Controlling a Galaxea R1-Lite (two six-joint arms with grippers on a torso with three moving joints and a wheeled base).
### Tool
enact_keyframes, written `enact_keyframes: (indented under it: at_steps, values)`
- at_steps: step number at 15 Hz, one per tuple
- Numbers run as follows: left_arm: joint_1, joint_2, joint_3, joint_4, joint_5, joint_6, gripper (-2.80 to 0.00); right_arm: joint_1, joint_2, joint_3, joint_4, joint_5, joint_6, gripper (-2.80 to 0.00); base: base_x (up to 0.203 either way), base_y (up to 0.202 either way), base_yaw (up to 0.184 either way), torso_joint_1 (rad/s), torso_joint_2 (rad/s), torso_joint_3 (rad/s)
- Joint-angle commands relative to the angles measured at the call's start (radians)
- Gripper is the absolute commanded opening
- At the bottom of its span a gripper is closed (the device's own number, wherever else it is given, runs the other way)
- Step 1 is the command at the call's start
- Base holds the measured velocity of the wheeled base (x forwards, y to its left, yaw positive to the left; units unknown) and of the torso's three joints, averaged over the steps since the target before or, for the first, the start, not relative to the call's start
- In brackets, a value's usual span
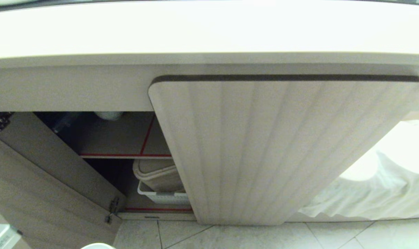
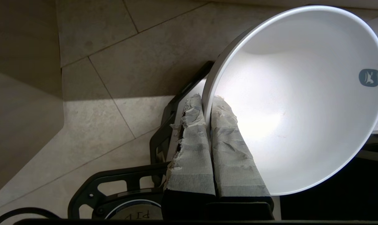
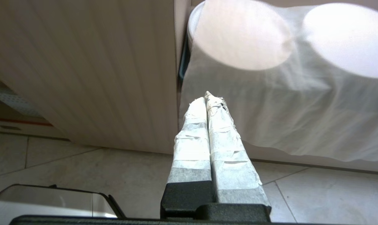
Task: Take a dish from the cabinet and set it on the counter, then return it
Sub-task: Place it on the table
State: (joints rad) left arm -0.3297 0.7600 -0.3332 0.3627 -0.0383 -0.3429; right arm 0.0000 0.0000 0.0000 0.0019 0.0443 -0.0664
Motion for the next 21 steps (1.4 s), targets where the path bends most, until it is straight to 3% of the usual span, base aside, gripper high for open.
enact_keyframes:
  at_steps: [1,21]
  values:
    - [-0.021,0.018,-0.007,0.001,0.000,-0.002,-2.80,0.000,0.000,0.000,0.000,0.002,-0.001,-2.80,0.000,0.000,0.000,0.182,-0.46,-0.278]
    - [-0.028,0.027,-0.009,-0.002,0.000,-0.002,-2.80,0.000,0.000,0.000,0.000,0.002,0.003,-2.80,0.000,0.000,0.000,0.226,-0.51,-0.286]
